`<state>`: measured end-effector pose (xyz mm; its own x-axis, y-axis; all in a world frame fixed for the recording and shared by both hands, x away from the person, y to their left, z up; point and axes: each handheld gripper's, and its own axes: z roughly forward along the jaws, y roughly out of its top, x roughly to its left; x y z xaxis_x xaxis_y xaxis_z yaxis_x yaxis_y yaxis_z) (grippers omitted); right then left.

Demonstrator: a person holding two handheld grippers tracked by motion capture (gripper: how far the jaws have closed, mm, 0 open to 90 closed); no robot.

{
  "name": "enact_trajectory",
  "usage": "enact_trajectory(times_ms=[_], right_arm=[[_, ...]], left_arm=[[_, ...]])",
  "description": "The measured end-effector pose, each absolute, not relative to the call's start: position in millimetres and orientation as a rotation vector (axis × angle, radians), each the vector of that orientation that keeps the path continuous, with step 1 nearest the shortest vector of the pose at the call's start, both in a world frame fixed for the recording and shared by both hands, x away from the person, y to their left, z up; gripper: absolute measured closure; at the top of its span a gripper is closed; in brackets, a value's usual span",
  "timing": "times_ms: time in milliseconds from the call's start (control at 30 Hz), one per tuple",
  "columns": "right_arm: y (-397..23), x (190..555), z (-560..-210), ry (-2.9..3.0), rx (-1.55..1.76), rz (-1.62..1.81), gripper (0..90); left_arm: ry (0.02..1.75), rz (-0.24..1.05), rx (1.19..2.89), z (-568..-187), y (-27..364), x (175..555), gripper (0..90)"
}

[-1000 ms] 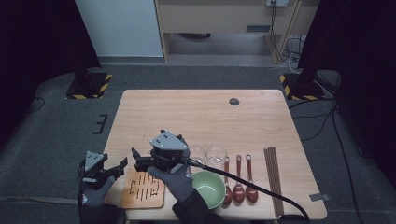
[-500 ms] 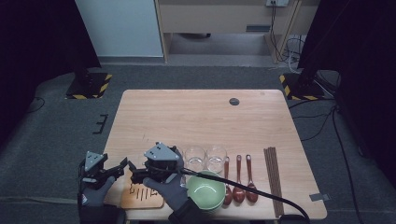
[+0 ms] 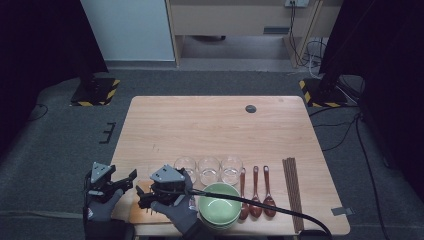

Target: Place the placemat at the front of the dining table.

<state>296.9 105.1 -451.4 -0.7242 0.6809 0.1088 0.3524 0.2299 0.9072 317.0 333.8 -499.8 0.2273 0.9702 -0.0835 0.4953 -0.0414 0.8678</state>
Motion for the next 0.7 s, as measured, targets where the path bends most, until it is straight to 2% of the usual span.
enact_trajectory(times_ms=[700], right_arm=[[110.5,288.6,-496.0,2.293,1.003,1.367,1.6]], left_arm=[[1.364,0.669,1.748,-507.7,321.1,320.1,11.5]])
